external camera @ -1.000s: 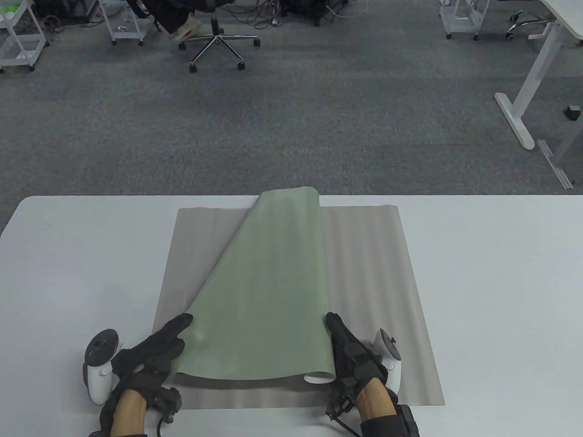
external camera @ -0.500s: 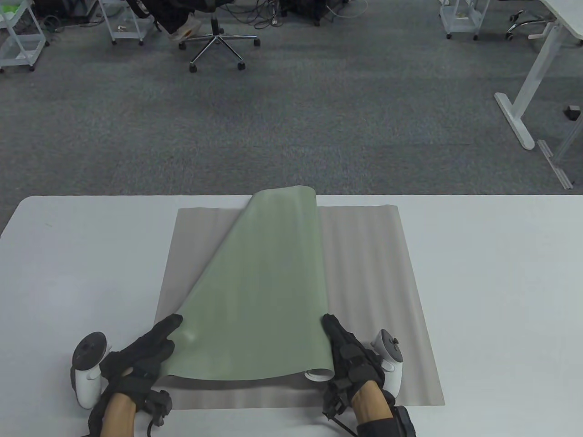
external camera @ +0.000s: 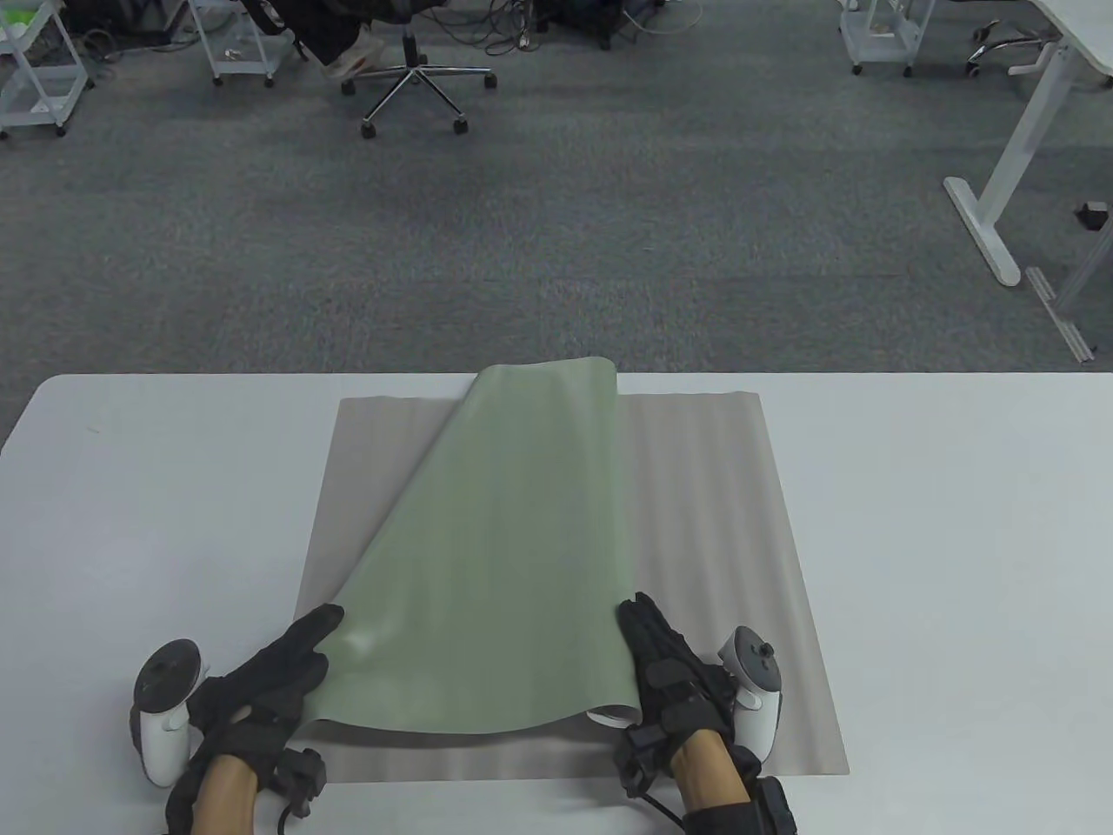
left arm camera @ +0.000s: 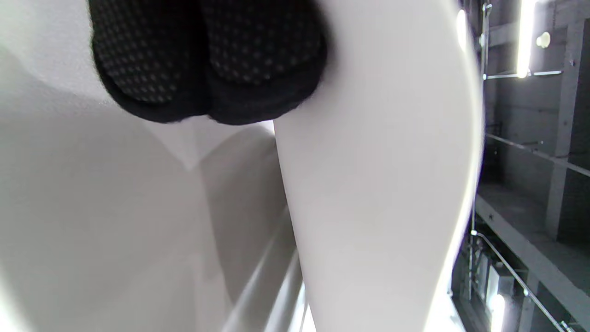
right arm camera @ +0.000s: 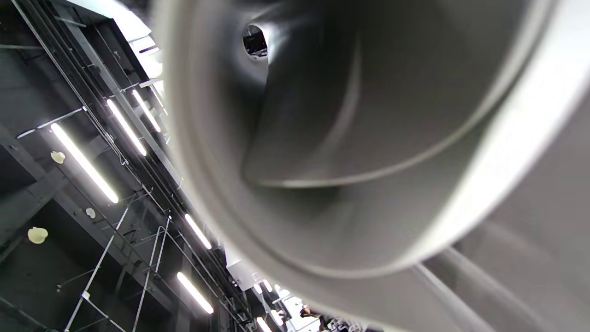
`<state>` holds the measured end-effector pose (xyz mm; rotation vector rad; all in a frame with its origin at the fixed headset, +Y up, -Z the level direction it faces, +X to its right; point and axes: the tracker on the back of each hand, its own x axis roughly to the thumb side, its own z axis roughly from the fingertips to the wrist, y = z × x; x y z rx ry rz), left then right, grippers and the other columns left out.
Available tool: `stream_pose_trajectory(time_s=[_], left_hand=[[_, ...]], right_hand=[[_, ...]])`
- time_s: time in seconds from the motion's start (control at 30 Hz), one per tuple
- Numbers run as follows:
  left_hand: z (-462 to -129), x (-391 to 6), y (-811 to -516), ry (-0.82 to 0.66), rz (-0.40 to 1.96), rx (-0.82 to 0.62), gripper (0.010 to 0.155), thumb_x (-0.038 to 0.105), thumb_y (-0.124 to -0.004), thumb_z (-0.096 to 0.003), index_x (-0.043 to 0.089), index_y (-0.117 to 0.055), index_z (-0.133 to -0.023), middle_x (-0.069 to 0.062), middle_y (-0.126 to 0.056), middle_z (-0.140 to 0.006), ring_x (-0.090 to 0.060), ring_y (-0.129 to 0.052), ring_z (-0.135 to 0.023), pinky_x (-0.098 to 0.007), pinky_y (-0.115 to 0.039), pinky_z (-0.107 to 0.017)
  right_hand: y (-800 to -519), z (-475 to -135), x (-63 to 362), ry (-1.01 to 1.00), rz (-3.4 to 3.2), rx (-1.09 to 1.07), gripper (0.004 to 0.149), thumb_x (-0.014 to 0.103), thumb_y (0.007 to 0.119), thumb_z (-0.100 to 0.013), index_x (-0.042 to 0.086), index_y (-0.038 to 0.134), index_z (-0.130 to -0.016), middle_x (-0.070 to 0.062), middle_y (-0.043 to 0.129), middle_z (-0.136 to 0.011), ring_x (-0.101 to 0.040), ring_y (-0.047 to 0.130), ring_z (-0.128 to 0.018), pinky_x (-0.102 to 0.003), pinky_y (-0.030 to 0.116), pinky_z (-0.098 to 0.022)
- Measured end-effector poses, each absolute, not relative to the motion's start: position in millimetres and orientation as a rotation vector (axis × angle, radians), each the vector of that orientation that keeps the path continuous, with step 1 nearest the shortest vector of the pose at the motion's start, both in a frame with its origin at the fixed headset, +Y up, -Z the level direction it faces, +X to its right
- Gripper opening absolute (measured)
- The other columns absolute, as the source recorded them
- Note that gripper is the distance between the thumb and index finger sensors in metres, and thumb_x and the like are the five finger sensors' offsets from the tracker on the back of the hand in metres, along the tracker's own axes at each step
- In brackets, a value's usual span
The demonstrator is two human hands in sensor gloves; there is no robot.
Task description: Unroll desk mats and stack together
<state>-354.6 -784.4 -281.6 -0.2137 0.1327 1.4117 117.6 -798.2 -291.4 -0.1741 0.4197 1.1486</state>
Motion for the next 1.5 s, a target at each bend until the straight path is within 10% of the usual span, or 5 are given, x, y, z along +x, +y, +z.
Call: stream_pose_trajectory(time_s=[0.6, 0.87, 1.07, 1.33, 1.5], left_hand=[[-277.9, -361.6, -782.1, 0.147, 1.375, -0.213, 0.052, 0.008, -0.074, -0.0565, 0.02, -0.076, -0.107, -0.008, -0.084, -0.108, -0.018, -0.1, -0.038, -0.043, -0.092, -0.038], [-277.3, -362.1, -784.0, 0.16, 1.317, -0.219, 0.052, 0.007, -0.074, -0.0564, 0.021, -0.076, -0.107, -0.008, -0.084, -0.108, -0.018, -0.1, -0.039, -0.044, -0.092, -0.039], [-275.9, -366.4, -786.8, 0.177, 1.348, -0.228, 0.053, 0.008, -0.074, -0.0565, 0.021, -0.074, -0.108, -0.007, -0.083, -0.109, -0.018, -0.1, -0.039, -0.044, -0.092, -0.039], [-275.2, -369.1, -783.4, 0.143, 1.266, -0.277, 0.06, 0.008, -0.075, -0.0569, 0.023, -0.06, -0.113, -0.008, -0.083, -0.109, -0.02, -0.101, -0.041, -0.045, -0.092, -0.04], [-279.5, -367.3, -784.5, 0.115, 1.151, -0.444, 0.065, 0.023, -0.077, -0.0607, 0.02, -0.046, -0.118, -0.01, -0.086, -0.108, -0.039, -0.09, -0.085, -0.055, -0.08, -0.057]], right_hand=[[-798.0, -293.1, 118.0, 0.42, 1.201, -0.162, 0.082, 0.042, 0.066, -0.063, -0.001, 0.02, -0.115, -0.027, 0.065, -0.108, -0.037, 0.092, -0.087, -0.052, 0.085, -0.059], [-812.8, -290.5, 105.8, 0.591, 0.845, -0.155, 0.095, 0.05, 0.064, -0.062, -0.017, 0.019, -0.11, -0.042, 0.055, -0.106, -0.059, 0.084, -0.091, -0.057, 0.09, -0.057], [-806.0, -293.8, 112.8, 0.532, 1.102, -0.164, 0.085, 0.05, 0.063, -0.062, -0.005, 0.026, -0.115, -0.024, 0.075, -0.102, -0.028, 0.102, -0.071, -0.043, 0.09, -0.05], [-794.8, -293.3, 124.4, 0.449, 1.239, -0.158, 0.086, 0.036, 0.071, -0.061, -0.008, 0.018, -0.113, -0.031, 0.063, -0.105, -0.047, 0.089, -0.09, -0.064, 0.084, -0.057], [-785.2, -300.1, 120.6, 0.438, 1.56, -0.082, 0.086, 0.027, 0.073, -0.06, -0.012, 0.015, -0.111, -0.035, 0.06, -0.104, -0.04, 0.102, -0.078, -0.047, 0.096, -0.049]])
